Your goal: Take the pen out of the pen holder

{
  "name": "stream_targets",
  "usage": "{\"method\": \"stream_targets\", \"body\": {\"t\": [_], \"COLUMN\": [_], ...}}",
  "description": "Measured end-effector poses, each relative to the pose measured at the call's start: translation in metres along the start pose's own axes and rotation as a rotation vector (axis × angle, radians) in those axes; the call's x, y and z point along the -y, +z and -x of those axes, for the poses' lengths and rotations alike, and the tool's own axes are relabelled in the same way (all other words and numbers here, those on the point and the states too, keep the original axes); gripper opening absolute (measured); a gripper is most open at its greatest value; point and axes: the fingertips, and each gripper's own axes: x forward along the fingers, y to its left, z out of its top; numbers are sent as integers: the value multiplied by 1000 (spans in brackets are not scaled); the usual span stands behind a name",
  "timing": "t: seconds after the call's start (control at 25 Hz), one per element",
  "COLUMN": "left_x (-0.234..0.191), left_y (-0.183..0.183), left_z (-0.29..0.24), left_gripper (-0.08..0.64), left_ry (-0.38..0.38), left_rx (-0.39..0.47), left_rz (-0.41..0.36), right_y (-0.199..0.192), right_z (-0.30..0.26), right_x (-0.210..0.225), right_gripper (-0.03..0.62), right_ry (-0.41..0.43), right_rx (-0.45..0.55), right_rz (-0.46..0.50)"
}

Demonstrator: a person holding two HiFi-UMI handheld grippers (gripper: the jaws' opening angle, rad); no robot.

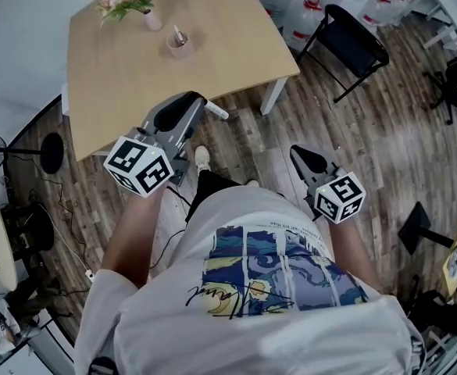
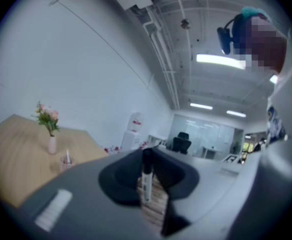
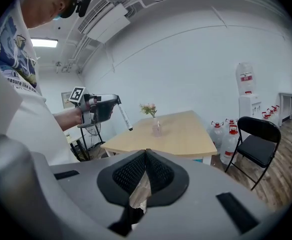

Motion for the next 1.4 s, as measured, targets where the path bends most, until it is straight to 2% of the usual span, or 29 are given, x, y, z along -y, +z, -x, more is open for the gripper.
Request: {"method": "stream_targets", "body": {"t": [1.04,1.4], "left_x": [15,7], "left_y": [0,4], "left_z": [7,11], "left_gripper": [72,72], "left_ry": [-22,-2], "left_rx": [3,7], "left_rz": [-2,4], "right_y": [-4,-4], "right_z": [1,-3], "right_x": [-5,-3], "right_gripper": [8,6], "right_ry": [7,13], "right_rx": [-2,-11], "right_rz": [21,26]}}
